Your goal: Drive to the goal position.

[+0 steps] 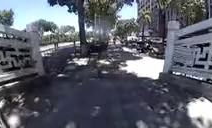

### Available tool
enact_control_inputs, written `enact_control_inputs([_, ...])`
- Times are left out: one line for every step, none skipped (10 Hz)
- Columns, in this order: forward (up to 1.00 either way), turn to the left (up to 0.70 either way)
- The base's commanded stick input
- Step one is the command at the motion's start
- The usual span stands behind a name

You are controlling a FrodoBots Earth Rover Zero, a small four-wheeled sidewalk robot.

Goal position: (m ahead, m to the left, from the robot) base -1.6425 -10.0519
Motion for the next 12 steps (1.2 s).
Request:
enact_control_inputs([0.70,0.00])
enact_control_inputs([0.70,0.00])
enact_control_inputs([0.70,0.00])
enact_control_inputs([0.70,0.00])
enact_control_inputs([0.70,0.00])
enact_control_inputs([0.70,0.00])
enact_control_inputs([0.70,0.00])
enact_control_inputs([0.70,0.00])
enact_control_inputs([0.70,0.00])
enact_control_inputs([0.70,0.01])
enact_control_inputs([0.70,0.08])
enact_control_inputs([0.70,0.14])
